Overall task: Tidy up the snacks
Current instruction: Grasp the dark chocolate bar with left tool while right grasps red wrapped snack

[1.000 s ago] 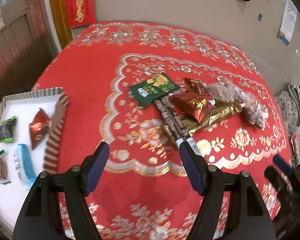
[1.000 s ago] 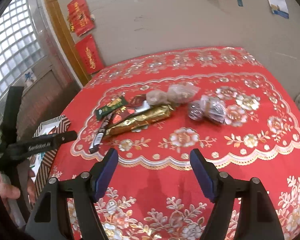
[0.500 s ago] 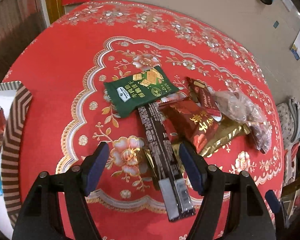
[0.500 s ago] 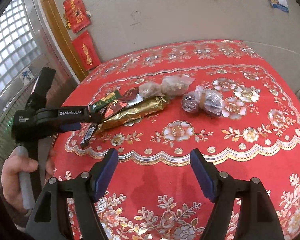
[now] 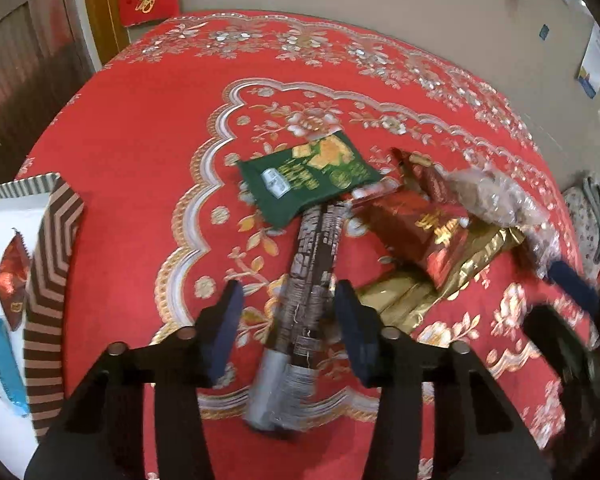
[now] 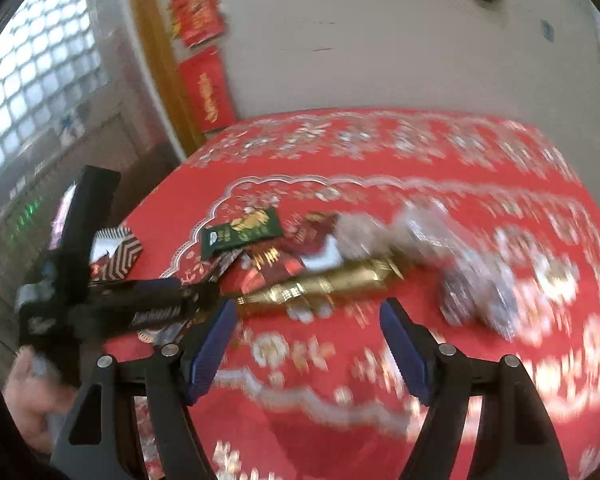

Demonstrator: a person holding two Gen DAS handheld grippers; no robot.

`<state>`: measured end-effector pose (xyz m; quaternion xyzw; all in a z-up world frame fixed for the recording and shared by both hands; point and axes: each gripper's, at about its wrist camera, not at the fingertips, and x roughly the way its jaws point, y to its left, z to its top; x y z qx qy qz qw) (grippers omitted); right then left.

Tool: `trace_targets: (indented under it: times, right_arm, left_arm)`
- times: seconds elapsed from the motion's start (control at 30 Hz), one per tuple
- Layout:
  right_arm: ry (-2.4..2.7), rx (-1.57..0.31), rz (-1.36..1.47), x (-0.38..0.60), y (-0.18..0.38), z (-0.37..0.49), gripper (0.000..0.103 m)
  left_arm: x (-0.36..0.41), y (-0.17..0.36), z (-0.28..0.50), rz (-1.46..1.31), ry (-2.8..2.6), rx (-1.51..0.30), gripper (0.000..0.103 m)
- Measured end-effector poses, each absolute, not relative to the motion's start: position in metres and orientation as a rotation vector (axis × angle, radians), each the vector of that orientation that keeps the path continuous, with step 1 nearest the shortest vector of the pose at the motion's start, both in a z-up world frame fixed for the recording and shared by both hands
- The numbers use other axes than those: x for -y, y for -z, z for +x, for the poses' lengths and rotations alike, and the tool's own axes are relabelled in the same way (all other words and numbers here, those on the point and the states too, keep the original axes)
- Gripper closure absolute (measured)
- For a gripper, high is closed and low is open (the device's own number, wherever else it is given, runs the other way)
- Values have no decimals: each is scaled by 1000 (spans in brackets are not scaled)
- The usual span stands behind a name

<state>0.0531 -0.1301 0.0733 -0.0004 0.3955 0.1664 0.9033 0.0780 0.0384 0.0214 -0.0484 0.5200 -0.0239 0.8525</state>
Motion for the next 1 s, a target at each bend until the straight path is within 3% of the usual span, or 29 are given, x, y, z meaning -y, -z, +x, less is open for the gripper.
trace_targets:
  times: [0.27, 0.37, 0.53, 0.67, 1.0]
  right_arm:
    - [-389, -894, -120, 79, -59, 100, 27]
    - [-385, -936, -187, 66, -46, 107, 33]
    - [-363, -948, -210, 60, -36, 112, 63]
    - [-351, -933, -221, 63, -36, 108, 72]
    - [-354, -841, -115, 94, -56, 49, 87]
  left_arm:
    - [-54, -22, 66, -88, 38, -1091, 63]
    - [-54, -21, 64, -59, 39, -1086, 63]
    - [-44, -19, 67, 19, 39, -1082, 57]
    - [-46, -19, 66, 17, 44, -1069, 57]
    - [-51, -22, 50, 10, 78, -1059, 82]
